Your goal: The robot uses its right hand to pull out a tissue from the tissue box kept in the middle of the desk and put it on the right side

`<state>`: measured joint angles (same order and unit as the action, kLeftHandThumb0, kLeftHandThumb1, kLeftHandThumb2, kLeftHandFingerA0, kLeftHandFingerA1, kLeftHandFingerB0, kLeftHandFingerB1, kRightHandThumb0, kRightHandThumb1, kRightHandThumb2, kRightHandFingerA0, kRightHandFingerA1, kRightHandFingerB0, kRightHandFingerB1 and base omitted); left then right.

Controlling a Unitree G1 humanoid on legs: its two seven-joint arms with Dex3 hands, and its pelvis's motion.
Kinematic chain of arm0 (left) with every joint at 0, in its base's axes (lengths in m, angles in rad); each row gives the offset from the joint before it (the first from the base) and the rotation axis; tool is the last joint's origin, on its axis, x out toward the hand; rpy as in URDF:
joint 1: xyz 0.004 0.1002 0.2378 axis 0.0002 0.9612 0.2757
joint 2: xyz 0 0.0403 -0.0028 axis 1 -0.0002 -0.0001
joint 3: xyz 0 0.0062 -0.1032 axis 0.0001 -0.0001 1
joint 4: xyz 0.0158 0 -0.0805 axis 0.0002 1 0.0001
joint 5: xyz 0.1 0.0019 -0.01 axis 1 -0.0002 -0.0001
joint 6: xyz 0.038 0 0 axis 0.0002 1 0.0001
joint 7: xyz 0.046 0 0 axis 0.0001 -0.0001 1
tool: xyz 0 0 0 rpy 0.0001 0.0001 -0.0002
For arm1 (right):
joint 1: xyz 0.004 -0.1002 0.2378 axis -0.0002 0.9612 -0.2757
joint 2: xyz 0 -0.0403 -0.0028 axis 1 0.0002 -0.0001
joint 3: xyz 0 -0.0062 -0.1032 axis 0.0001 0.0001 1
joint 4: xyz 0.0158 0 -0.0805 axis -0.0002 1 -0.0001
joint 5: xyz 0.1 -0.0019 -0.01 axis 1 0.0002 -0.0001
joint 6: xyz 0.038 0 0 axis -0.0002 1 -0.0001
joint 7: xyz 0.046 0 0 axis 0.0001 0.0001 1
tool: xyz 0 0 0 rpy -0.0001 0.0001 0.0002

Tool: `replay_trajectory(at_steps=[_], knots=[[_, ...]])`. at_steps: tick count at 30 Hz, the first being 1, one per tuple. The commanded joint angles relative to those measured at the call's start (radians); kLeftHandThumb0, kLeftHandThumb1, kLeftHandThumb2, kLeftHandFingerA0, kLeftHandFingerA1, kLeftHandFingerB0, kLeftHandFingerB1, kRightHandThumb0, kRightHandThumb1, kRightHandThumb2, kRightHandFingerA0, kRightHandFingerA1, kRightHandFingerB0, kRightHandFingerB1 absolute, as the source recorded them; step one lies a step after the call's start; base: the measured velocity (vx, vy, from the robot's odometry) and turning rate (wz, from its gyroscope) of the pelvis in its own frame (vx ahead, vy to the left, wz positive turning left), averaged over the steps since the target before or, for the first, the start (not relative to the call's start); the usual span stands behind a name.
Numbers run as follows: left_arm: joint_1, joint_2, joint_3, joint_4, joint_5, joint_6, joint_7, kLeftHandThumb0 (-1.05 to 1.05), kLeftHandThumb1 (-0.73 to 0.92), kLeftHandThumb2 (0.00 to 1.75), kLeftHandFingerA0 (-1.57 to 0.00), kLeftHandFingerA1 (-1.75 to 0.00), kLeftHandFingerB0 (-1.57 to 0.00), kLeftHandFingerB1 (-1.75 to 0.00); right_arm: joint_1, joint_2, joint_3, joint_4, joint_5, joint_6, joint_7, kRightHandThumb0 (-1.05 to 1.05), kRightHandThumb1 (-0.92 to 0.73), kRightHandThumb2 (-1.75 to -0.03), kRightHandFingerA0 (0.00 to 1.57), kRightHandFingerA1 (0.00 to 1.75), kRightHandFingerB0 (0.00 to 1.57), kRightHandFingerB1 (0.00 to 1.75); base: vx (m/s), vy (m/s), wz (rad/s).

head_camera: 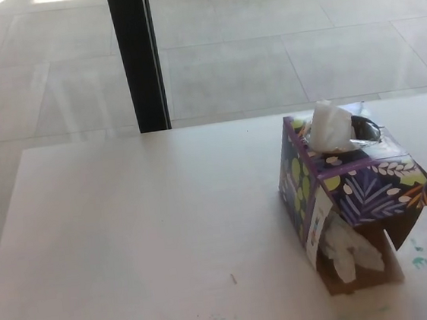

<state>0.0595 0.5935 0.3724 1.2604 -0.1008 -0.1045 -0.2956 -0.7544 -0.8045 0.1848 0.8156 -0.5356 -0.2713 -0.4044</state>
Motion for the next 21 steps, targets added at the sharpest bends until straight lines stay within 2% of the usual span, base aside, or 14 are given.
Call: replay_trajectory(at_steps=[1, 3, 5, 6, 8, 9, 13, 14, 15, 16, 17, 18, 20, 21], knots=[[-0.009, 0.016, 0.004, 0.002, -0.011, -0.018, -0.002, -1.05, 0.92, 0.94, -0.77, -1.24, -0.50, -1.08, 0.114, -0.052, 0.118, -0.024, -0.113, -0.114, 0.063, -0.15, -0.60, -0.75, 0.85, 1.62, 0.75, 1.23, 0.00, 0.000, 0.00], [-0.009, 0.015, 0.006, 0.000, -0.013, -0.016, -0.007, -1.05, 0.92, 0.94, -0.77, -1.26, -0.49, -1.10, 0.141, -0.059, 0.161, -0.020, -0.120, -0.145, 0.107, -0.12, -0.67, -0.69, 0.88, 1.67, 0.69, 1.33, 0.00, 0.000, 0.00], [-0.008, 0.015, 0.002, 0.000, -0.009, -0.018, -0.001, -1.05, 0.92, 0.94, -0.79, -1.24, -0.51, -1.05, 0.159, -0.070, 0.187, -0.027, -0.108, -0.168, 0.178, -0.19, -0.71, -0.64, 0.76, 1.72, 0.66, 1.39, 0.00, 0.000, 0.00], [-0.011, 0.020, 0.003, -0.004, -0.010, -0.018, -0.004, -1.05, 0.92, 0.96, -0.76, -1.24, -0.50, -1.08, 0.178, -0.055, 0.191, -0.019, -0.088, -0.194, 0.188, -0.10, -0.67, -0.66, 0.89, 1.71, 0.63, 1.40, 0.00, 0.000, 0.00], [-0.013, 0.021, 0.002, -0.002, -0.009, -0.018, -0.005, -1.05, 0.92, 0.95, -0.79, -1.24, -0.52, -1.06, 0.197, -0.053, 0.197, -0.028, -0.085, -0.203, 0.195, -0.11, -0.67, -0.65, 0.86, 1.69, 0.63, 1.37, 0.00, 0.000, 0.00], [-0.009, 0.020, 0.004, -0.006, -0.012, -0.016, -0.005, -1.05, 0.92, 0.96, -0.75, -1.25, -0.51, -1.10, 0.211, -0.053, 0.211, -0.033, -0.090, -0.213, 0.220, -0.15, -0.70, -0.63, 0.72, 1.72, 0.65, 1.39, 0.00, 0.000, 0.00], [-0.008, 0.020, 0.002, -0.009, -0.010, -0.021, -0.006, -1.05, 0.92, 0.95, -0.75, -1.26, -0.50, -1.11, 0.247, -0.066, 0.235, -0.084, -0.093, -0.192, 0.320, -0.19, -0.74, -0.61, 0.68, 1.71, 0.61, 1.38, 0.00, 0.000, 0.00], [-0.008, 0.020, 0.003, -0.006, -0.011, -0.019, -0.006, -1.05, 0.92, 0.94, -0.75, -1.25, -0.50, -1.09, 0.262, -0.077, 0.270, -0.112, -0.127, -0.169, 0.384, -0.23, -0.72, -0.58, 0.65, 1.64, 0.69, 1.06, 0.00, 0.000, 0.00], [-0.009, 0.021, 0.003, -0.003, -0.010, -0.018, -0.005, -1.05, 0.92, 0.93, -0.78, -1.24, -0.52, -1.07, 0.273, -0.083, 0.290, -0.131, -0.153, -0.144, 0.416, -0.34, -0.53, -0.86, 0.93, 1.28, 0.71, 1.00, 0.00, 0.000, 0.00], [-0.011, 0.022, 0.003, -0.001, -0.010, -0.017, -0.005, -1.05, 0.92, 0.95, -0.79, -1.25, -0.52, -1.08, 0.278, -0.085, 0.314, -0.159, -0.192, -0.080, 0.464, -0.27, -0.70, -0.61, 0.63, 1.54, 0.67, 0.66, 0.00, 0.000, 0.00], [-0.011, 0.022, 0.004, -0.001, -0.012, -0.016, -0.006, -1.05, 0.92, 0.94, -0.76, -1.25, -0.50, -1.11, 0.279, -0.084, 0.326, -0.184, -0.213, -0.023, 0.514, -0.33, -0.73, -0.63, 0.68, 1.30, 0.61, 0.48, 0.00, 0.000, 0.00], [-0.011, 0.022, 0.006, -0.002, -0.013, -0.014, -0.006, -1.05, 0.92, 0.94, -0.76, -1.25, -0.50, -1.11, 0.281, -0.082, 0.334, -0.210, -0.230, 0.035, 0.562, -0.33, -0.73, -0.63, 0.68, 1.30, 0.61, 0.48, 0.00, 0.000, 0.00], [-0.013, 0.017, 0.009, -0.003, -0.017, -0.014, -0.002, -1.05, 0.92, 0.94, -0.78, -1.25, -0.50, -1.11, 0.250, -0.081, 0.386, -0.272, -0.338, 0.190, 0.744, -0.31, -0.64, -0.60, 0.68, 1.24, 0.36, 0.34, 0.00, 0.000, 0.00], [-0.014, 0.016, 0.010, -0.003, -0.018, -0.014, -0.001, -1.05, 0.92, 0.94, -0.78, -1.25, -0.50, -1.11, 0.245, -0.081, 0.390, -0.276, -0.343, 0.199, 0.757, -0.31, -0.64, -0.60, 0.68, 1.24, 0.36, 0.34, 0.00, 0.000, 0.00]])
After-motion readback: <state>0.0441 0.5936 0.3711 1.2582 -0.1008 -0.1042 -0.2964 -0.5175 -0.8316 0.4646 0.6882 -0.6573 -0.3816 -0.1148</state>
